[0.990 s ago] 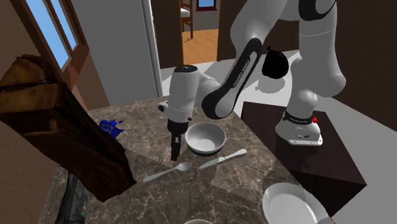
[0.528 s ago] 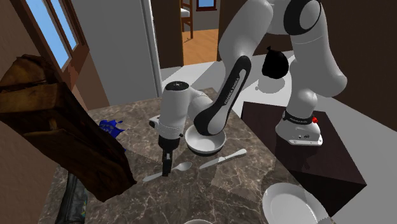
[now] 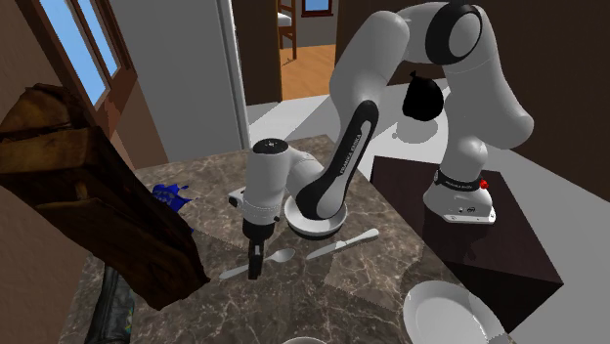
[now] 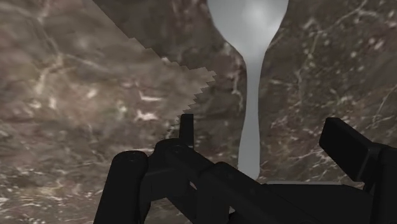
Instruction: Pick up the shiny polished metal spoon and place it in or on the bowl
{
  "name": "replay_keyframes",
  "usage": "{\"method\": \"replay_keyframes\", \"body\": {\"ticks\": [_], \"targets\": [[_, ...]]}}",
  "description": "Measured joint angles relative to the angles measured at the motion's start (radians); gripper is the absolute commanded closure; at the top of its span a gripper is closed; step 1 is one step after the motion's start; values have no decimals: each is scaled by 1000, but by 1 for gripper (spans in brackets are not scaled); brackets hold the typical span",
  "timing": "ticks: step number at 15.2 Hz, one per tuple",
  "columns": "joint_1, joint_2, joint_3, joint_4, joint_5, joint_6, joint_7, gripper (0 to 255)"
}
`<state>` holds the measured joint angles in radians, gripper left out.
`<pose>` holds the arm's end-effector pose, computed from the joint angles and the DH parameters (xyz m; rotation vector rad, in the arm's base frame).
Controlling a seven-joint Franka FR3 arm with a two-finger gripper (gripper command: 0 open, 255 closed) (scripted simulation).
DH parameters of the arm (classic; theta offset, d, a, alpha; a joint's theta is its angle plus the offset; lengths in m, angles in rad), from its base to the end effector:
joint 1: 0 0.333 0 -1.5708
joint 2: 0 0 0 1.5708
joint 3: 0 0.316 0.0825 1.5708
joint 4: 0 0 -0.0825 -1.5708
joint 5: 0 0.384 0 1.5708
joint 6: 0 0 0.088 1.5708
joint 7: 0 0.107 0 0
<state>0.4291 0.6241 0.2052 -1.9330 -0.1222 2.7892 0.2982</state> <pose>0.5199 0.3803 0.1905 -2.9066 -0.5788 -0.2924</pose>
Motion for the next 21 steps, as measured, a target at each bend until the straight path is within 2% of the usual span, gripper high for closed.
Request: {"method": "replay_keyframes", "body": {"ticks": [3,4,14,21], "targets": [[1,1,0,1,0,0,0,0],[1,1,0,1,0,0,0,255],[1,1,0,1,0,0,0,255],[-12,-61,17,-7,14,-54,-6,255]]}}
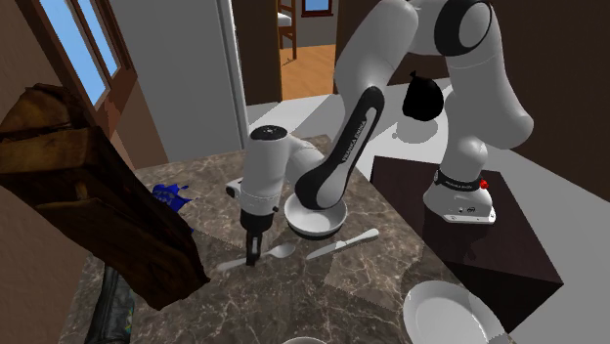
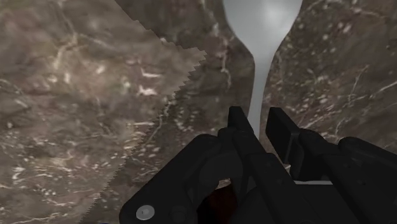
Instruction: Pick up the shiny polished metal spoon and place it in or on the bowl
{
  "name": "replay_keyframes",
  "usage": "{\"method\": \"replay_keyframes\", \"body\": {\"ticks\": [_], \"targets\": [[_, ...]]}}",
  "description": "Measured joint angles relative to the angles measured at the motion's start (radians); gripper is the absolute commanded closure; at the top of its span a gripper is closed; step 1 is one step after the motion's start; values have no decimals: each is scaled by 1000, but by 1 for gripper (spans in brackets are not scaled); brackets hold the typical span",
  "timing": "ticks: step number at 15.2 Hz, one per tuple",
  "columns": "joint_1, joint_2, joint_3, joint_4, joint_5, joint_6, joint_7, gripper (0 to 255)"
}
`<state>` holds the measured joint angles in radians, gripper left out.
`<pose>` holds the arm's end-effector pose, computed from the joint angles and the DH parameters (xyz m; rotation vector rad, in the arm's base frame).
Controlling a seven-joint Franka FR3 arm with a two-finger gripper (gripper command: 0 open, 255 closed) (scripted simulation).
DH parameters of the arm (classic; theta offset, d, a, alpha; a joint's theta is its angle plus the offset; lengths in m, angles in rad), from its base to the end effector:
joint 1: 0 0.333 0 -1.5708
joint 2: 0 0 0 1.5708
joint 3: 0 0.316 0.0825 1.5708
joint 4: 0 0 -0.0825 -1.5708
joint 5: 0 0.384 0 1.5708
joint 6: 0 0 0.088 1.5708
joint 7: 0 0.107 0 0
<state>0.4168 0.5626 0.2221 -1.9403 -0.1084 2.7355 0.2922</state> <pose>0.5203 0.3814 0.2217 -2.9063 -0.5788 -0.2933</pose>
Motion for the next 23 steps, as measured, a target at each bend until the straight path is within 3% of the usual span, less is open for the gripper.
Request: {"method": "replay_keyframes", "body": {"ticks": [23], "targets": [[-42,-212,52,21,65,-231,-33,255]]}}
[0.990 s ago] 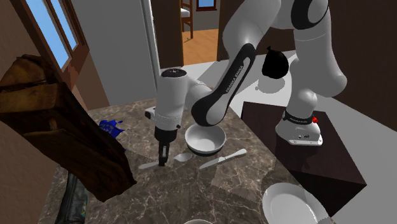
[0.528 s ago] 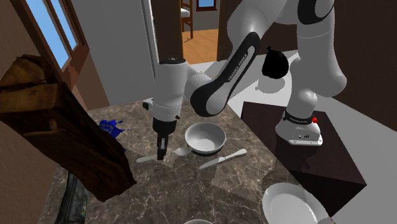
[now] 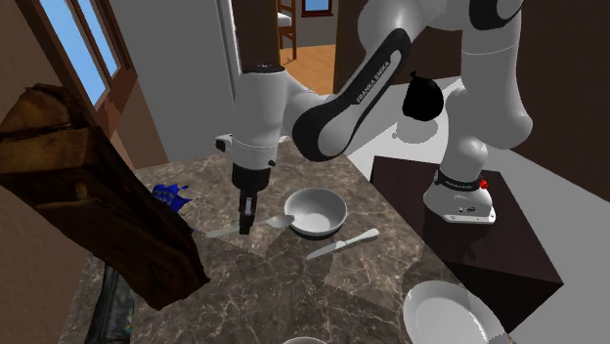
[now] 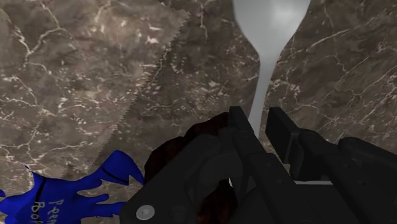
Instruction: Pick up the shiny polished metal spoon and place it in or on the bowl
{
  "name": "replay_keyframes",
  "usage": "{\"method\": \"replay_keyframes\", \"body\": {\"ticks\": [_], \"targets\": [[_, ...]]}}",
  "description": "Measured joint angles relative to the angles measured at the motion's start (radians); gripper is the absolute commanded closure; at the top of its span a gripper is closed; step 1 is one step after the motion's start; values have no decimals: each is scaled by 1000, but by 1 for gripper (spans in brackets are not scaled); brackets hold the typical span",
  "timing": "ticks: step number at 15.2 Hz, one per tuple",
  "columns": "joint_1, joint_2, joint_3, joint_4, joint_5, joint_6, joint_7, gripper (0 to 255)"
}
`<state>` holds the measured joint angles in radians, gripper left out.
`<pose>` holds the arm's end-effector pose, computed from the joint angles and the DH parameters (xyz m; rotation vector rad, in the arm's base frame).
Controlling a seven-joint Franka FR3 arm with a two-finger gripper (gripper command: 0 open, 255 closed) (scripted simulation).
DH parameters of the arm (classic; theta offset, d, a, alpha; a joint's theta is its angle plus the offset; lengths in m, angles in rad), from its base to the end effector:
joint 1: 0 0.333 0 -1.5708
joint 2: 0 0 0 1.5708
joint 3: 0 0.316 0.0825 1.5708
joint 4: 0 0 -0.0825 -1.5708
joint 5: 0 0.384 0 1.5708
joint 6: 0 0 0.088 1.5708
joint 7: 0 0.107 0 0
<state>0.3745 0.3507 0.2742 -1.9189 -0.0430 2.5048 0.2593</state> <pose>0.5193 0.3802 0.3418 -2.9063 -0.5789 -0.2935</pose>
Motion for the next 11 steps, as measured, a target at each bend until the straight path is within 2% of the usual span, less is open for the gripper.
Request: {"method": "replay_keyframes", "body": {"ticks": [6,11], "targets": [[-69,-171,19,-225,87,55,-98,255],[-114,-356,18,-440,205,85,-227,255]]}}
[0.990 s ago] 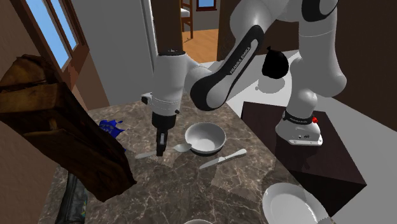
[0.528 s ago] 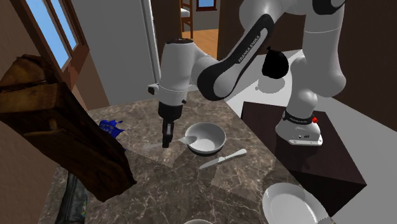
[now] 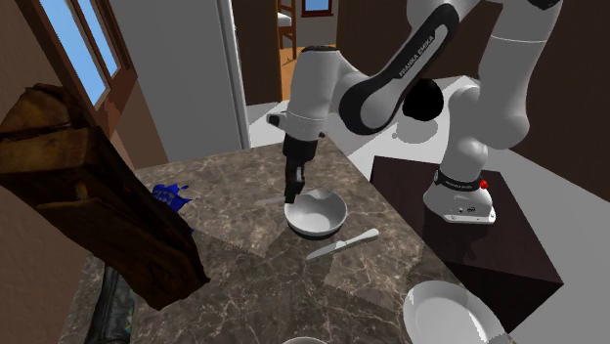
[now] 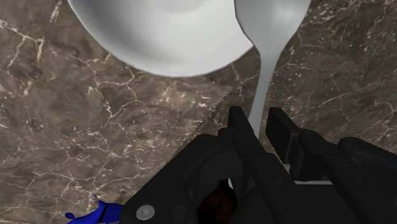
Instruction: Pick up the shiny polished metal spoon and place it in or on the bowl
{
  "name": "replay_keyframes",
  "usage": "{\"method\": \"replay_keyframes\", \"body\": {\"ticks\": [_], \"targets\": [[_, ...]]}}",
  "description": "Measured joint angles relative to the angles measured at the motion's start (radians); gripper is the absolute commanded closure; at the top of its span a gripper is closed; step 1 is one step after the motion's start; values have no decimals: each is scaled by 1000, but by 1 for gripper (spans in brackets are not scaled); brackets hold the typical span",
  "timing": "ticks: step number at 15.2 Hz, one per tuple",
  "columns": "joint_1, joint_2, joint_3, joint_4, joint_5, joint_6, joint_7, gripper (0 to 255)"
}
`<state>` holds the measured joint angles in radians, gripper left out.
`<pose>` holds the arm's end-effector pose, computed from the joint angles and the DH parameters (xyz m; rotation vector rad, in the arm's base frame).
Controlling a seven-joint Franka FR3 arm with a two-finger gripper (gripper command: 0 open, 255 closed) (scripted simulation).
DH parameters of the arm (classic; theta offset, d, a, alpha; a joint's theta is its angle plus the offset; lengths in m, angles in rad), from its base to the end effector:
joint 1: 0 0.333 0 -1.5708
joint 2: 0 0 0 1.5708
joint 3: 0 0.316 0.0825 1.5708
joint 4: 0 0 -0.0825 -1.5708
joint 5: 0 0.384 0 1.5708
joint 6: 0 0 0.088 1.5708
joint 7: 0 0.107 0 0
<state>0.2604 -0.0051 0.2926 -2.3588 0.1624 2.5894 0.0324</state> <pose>0.4455 0.2714 0.3533 -2.9075 -0.5780 -0.2924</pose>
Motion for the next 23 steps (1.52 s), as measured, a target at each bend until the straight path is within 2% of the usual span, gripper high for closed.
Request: {"method": "replay_keyframes", "body": {"ticks": [4,6,19,23], "targets": [[-12,-152,-32,-150,91,-9,-113,255],[-11,-173,-42,-188,110,6,-142,255],[-1,-21,-37,-245,141,213,-185,255],[0,4,-36,-247,145,240,-190,255]]}}
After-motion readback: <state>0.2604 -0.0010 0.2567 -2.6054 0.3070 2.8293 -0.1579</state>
